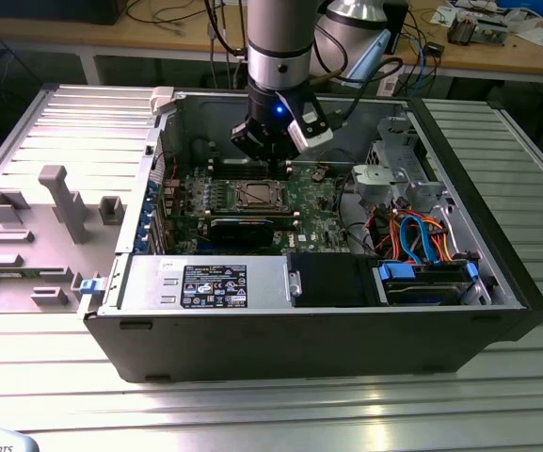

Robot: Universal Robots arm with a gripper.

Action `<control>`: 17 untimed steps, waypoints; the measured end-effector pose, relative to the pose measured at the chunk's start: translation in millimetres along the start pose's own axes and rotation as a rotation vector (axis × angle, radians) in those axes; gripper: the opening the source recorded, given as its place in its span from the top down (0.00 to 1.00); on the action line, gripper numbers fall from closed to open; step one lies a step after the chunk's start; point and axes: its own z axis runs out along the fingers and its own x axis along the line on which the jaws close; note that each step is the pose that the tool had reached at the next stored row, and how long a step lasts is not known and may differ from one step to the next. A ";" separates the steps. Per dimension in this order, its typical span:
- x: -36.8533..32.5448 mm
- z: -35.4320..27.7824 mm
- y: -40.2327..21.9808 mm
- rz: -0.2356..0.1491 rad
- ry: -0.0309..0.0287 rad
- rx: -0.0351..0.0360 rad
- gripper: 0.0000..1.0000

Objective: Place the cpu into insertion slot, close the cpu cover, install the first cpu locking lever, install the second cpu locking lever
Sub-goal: 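Install the second cpu locking lever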

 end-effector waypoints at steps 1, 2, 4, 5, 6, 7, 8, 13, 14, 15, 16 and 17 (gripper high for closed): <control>0.0 -0.1 -0.8 0.000 0.0001 0.0001 0.89; 0.1 -0.1 -1.5 0.000 0.0000 0.0001 0.89; 0.0 -0.1 -1.6 0.000 0.0000 0.0001 0.89; 0.1 -0.2 -1.9 0.000 0.0000 0.0001 0.89; 0.1 -0.2 -2.2 0.000 0.0000 0.0002 0.89; 0.1 -0.2 -2.2 0.000 0.0000 0.0001 0.89; 0.1 -0.2 -2.2 0.000 0.0000 0.0001 0.89; 0.1 -0.2 -2.4 0.000 0.0000 0.0001 0.89; 0.1 -0.2 -2.4 0.000 0.0000 0.0001 0.89; 0.1 -0.2 -2.4 0.000 0.0000 0.0001 0.89; 0.1 -0.3 -2.4 0.000 0.0000 0.0001 0.89; 0.1 -0.5 -2.4 0.000 0.0000 0.0001 0.89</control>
